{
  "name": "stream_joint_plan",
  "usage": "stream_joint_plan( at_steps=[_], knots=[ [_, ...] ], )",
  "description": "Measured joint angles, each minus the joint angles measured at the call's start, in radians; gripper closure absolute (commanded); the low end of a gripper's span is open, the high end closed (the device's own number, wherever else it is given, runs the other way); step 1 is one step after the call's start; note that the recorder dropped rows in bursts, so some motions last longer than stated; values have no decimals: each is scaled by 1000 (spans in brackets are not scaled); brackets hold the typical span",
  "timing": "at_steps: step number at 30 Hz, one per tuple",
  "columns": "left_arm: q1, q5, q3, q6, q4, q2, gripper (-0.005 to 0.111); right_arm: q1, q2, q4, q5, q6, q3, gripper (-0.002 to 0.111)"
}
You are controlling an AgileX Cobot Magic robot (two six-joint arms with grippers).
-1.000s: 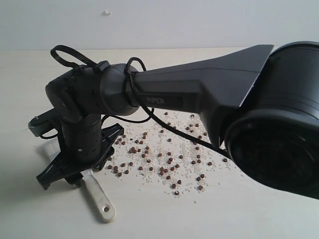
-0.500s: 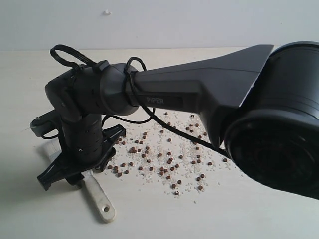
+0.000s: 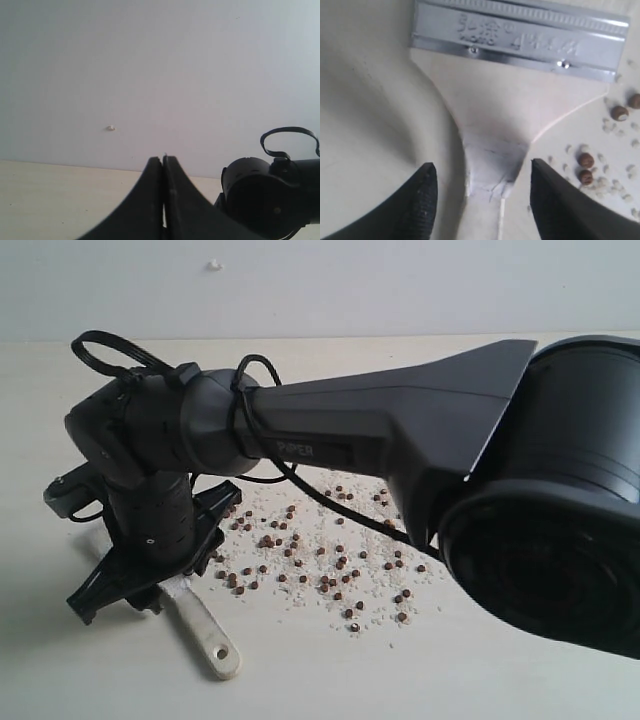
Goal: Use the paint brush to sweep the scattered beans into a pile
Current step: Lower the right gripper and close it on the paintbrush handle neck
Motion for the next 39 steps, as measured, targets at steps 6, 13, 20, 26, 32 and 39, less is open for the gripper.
stream_joint_plan(
  at_steps=[6, 13, 20, 26, 32, 39],
  knots=[
    [0, 0, 0, 0, 0, 0, 107, 0, 25, 0, 22, 0, -9, 56],
    [0, 0, 0, 0, 0, 0, 107, 0, 29, -5, 32, 0, -16, 57],
    [0, 0, 0, 0, 0, 0, 107, 0, 29, -5, 32, 0, -17, 78],
    [0, 0, 0, 0, 0, 0, 107, 0, 29, -5, 36, -20, -17, 108],
    [0, 0, 0, 0, 0, 0, 107, 0, 29, -29, 69, -42, -19, 108],
    [0, 0, 0, 0, 0, 0, 107, 0, -32, -74, 155, -62, -15, 108]
  ],
)
